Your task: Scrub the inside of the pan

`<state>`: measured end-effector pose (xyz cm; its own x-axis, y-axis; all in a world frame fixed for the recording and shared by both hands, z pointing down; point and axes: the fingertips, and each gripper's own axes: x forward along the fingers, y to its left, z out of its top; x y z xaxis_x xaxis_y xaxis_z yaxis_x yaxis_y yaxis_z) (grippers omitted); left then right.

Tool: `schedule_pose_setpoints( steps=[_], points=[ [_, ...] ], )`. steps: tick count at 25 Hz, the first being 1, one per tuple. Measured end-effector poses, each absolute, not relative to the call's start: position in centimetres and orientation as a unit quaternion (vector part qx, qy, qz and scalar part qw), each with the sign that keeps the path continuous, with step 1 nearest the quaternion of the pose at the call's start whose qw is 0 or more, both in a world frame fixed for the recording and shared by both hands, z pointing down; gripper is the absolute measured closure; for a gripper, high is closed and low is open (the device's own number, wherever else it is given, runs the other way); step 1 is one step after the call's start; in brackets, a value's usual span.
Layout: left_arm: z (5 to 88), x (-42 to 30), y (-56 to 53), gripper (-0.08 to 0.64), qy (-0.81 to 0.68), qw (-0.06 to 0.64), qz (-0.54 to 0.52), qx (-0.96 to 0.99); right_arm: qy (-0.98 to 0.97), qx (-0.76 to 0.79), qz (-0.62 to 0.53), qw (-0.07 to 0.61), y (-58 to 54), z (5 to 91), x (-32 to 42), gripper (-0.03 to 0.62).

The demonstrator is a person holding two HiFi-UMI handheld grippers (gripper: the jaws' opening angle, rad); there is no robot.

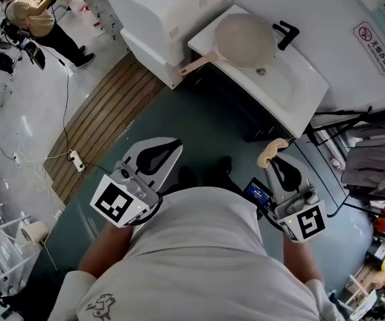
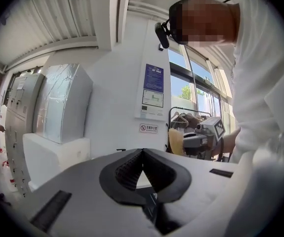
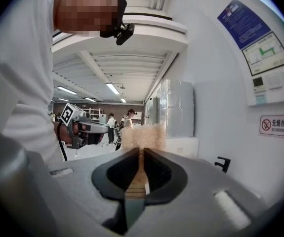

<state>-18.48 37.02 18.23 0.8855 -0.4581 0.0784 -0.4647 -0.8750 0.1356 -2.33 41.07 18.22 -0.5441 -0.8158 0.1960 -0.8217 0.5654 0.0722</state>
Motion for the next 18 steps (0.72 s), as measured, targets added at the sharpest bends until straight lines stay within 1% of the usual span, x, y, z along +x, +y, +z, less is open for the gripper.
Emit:
schedule_pose_setpoints(
  steps=[8,18],
  points=[
    [17.9,-21.6,38.6,0.561,-0.224,0.074,0.011,0.972,-0.876,0.472,0.016,0.101,42.8,17.6,-6.4,0.560],
    [17.7,-21.6,39.6,0.561,-0.205,0.075,0.002,0.976,-0.873,0.479,0.011,0.093,44.0,16.6,-7.8,0.560]
  ],
)
